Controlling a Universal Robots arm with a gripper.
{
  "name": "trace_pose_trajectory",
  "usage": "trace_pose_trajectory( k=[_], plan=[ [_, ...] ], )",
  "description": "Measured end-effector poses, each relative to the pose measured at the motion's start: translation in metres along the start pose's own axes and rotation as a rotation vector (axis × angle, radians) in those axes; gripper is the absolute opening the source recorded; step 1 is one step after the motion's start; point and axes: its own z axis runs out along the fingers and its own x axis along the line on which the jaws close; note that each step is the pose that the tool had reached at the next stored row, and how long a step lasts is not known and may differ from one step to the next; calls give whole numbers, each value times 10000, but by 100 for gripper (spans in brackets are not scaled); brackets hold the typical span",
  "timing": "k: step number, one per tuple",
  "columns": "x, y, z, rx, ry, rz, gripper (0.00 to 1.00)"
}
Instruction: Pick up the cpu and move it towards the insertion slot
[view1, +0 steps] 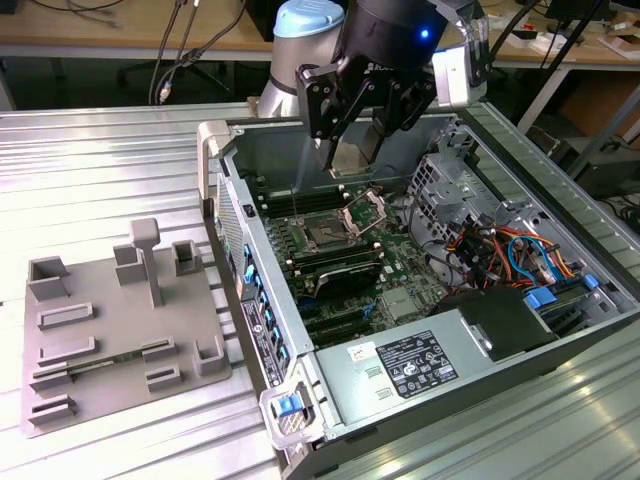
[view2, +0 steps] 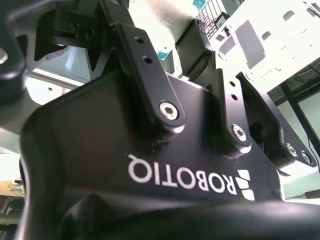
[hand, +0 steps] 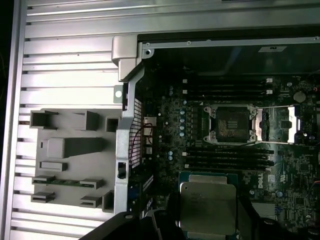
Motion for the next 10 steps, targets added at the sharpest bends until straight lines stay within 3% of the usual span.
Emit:
trace_pose_trajectory(
  k=[10],
  plan=[
    [-136,-4,11,0,0,0,55]
  ],
)
